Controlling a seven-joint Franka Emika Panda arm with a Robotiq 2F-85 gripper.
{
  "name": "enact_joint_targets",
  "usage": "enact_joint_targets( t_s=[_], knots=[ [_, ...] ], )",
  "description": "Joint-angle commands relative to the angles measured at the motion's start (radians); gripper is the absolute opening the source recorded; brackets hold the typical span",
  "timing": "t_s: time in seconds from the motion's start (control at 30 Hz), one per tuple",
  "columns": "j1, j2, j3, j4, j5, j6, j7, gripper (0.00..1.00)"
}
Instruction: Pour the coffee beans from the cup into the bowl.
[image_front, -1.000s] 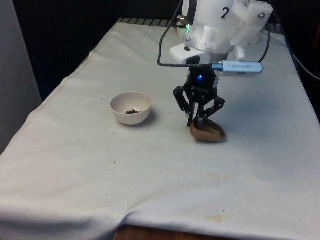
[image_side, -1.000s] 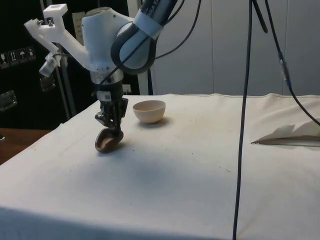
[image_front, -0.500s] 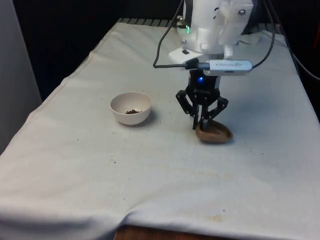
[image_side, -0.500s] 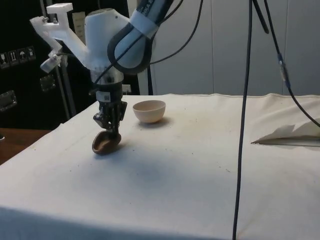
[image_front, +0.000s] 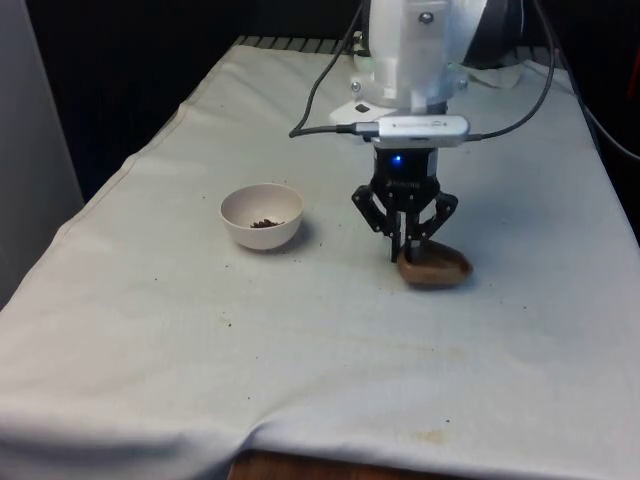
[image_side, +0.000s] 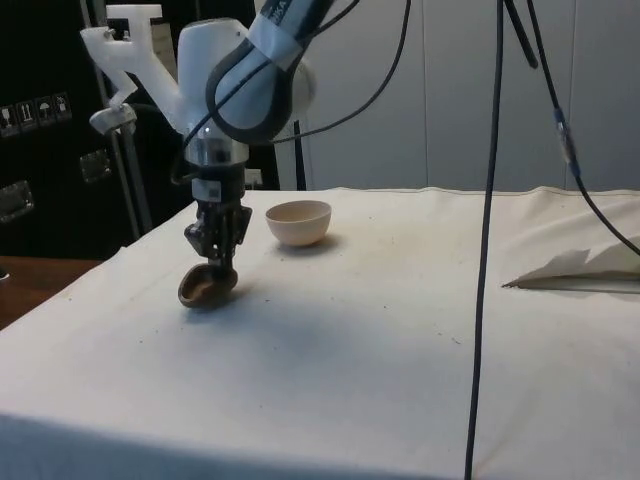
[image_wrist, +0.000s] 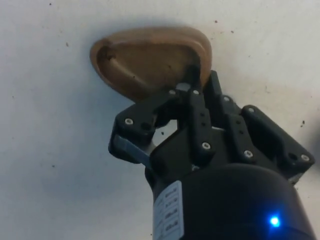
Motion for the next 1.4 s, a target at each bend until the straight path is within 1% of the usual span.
enact_joint_targets(
  t_s=[0.0, 0.03, 0.2, 0.23, 0.27, 0.3, 0.33, 0.43, 0.47, 0.5, 0.53, 0.57, 0.6, 0.63, 0.73, 0.87, 0.9, 0.93, 1.17, 1.2, 1.23, 1.37],
  knots=[
    [-0.014, -0.008, 0.016, -0.012, 0.023, 0.015, -0.025, 0.03],
    [-0.013, -0.01, 0.014, -0.013, 0.043, 0.015, -0.045, 0.12],
    [-0.01, -0.016, 0.01, -0.018, 0.076, 0.017, -0.076, 0.38],
    [-0.01, -0.016, 0.01, -0.018, 0.076, 0.017, -0.076, 0.38],
    [-0.01, -0.017, 0.009, -0.019, 0.08, 0.017, -0.08, 0.43],
    [-0.01, -0.017, 0.009, -0.02, 0.082, 0.017, -0.082, 0.49],
    [-0.01, -0.017, 0.009, -0.02, 0.083, 0.017, -0.084, 0.6],
    [-0.011, -0.018, 0.01, -0.02, 0.084, 0.017, -0.085, 0.75],
    [-0.011, -0.018, 0.01, -0.02, 0.084, 0.017, -0.085, 0.83],
    [-0.011, -0.018, 0.01, -0.02, 0.084, 0.017, -0.086, 0.88],
    [-0.01, -0.018, 0.009, -0.019, 0.083, 0.015, -0.084, 0.93],
    [-0.002, -0.013, -0.001, -0.011, 0.073, 0.002, -0.076, 0.98],
    [-0.006, -0.021, 0.005, -0.017, 0.079, 0.008, -0.08, 0.98],
    [-0.001, -0.025, -0.001, -0.013, 0.073, -0.002, -0.073, 1.0],
    [0.005, -0.036, -0.008, -0.011, 0.065, -0.018, -0.067, 1.0],
    [0.01, -0.051, -0.014, -0.01, 0.054, -0.043, -0.061, 1.0],
    [0.0, -0.044, -0.001, -0.008, 0.068, -0.032, -0.076, 1.0],
    [0.011, -0.054, -0.015, -0.009, 0.052, -0.049, -0.06, 1.0],
    [0.019, -0.076, -0.022, -0.005, 0.025, -0.095, -0.044, 1.0],
    [0.008, -0.071, -0.009, -0.005, 0.04, -0.082, -0.06, 1.0],
    [0.02, -0.078, -0.023, -0.004, 0.021, -0.102, -0.042, 1.0],
    [0.022, -0.087, -0.025, 0.003, 0.0, -0.133, -0.031, 1.0]
  ],
)
